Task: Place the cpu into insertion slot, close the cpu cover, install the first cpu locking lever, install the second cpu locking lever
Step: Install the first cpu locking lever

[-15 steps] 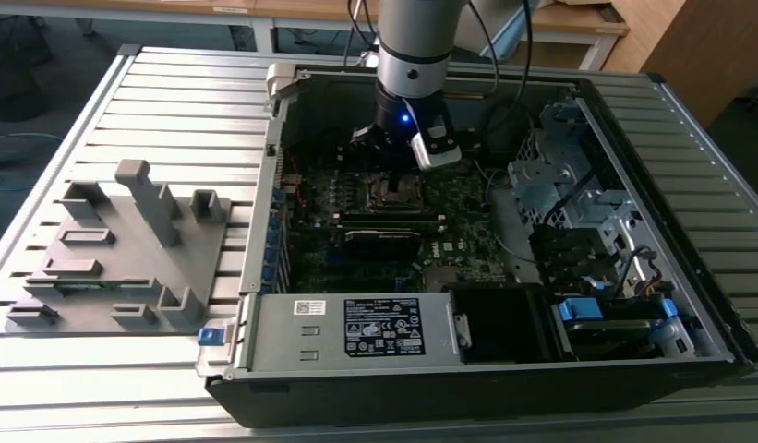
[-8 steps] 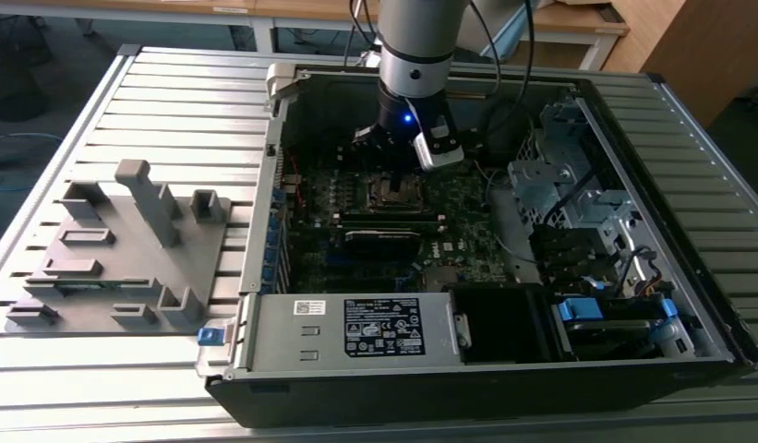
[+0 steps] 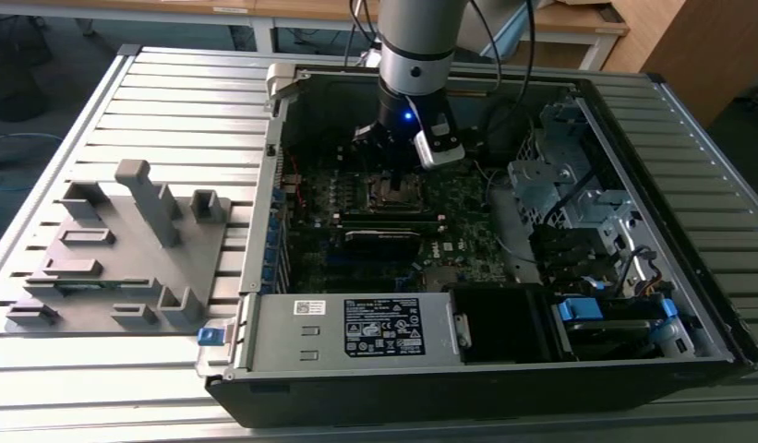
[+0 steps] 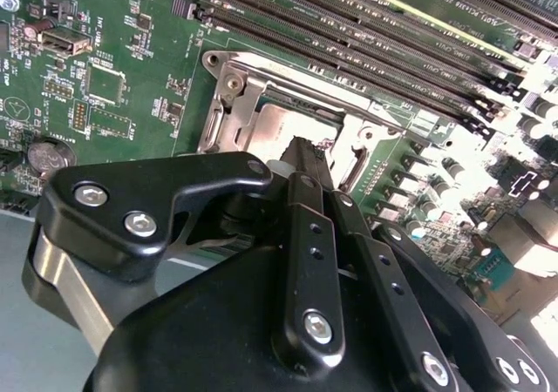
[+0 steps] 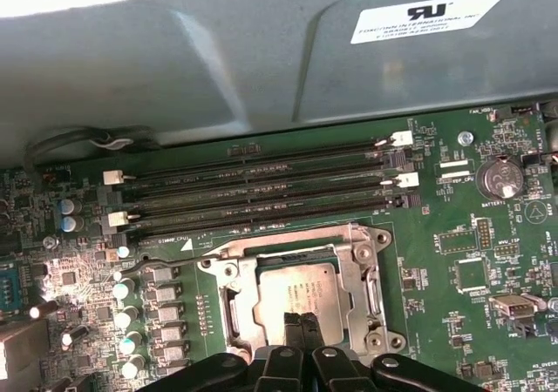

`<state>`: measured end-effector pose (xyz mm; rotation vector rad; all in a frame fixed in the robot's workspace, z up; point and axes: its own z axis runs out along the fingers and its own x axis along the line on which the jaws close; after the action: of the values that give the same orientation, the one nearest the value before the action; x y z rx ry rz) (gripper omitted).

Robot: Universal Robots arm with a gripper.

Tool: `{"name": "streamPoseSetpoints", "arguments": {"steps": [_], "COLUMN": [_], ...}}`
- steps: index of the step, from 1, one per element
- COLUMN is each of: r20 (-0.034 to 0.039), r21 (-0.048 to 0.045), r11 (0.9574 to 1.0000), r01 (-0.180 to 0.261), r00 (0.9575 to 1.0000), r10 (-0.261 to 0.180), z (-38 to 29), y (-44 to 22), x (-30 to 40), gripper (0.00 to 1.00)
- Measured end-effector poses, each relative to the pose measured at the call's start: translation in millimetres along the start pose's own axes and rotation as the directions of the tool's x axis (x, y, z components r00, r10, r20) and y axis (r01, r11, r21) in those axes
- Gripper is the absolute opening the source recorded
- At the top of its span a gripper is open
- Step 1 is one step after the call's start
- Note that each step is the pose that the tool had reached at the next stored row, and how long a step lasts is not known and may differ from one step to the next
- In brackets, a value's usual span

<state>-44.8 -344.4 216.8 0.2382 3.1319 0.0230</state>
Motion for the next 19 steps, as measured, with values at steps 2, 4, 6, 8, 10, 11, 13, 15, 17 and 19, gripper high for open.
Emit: {"name": "streamPoseSetpoints", "arguments": {"steps": [2,4,6,8,10,11,13,15,17,19], "r20": [0.0001,-0.0001,0.0,-0.0001,-0.0001,-0.0002,-0.0002,-0.0001,-0.0001,0.0], "r21": [-0.0002,0.0002,0.0001,0.0001,0.0002,0.0005,0.0005,0.0003,0.0003,0.0], "r11": [1.0,1.0,1.0,1.0,1.0,1.0,1.0,1.0,1.0,1.0], "r01": [0.0,0.0,0.0,0.0,0.0,0.0,0.0,0.0,0.0,0.0], "r00": [1.0,1.0,1.0,1.0,1.0,1.0,1.0,1.0,1.0,1.0], "r10": [0.0,0.0,0.0,0.0,0.0,0.0,0.0,0.0,0.0,0.0], "z": [0.0,-0.2,-0.2,-0.3,-0.3,-0.7,-1.8,-3.7,-5.5,-6.1], "y": [0.0,-0.1,0.0,0.0,0.0,-0.1,-0.1,0.0,0.0,0.1], "x": [0.0,0.0,0.0,0.0,0.0,0.0,0.0,0.0,0.0,0.0], "gripper": [0.1,0.1,0.1,0.1,0.1,0.1,0.1,0.1,0.1,0.1]}}
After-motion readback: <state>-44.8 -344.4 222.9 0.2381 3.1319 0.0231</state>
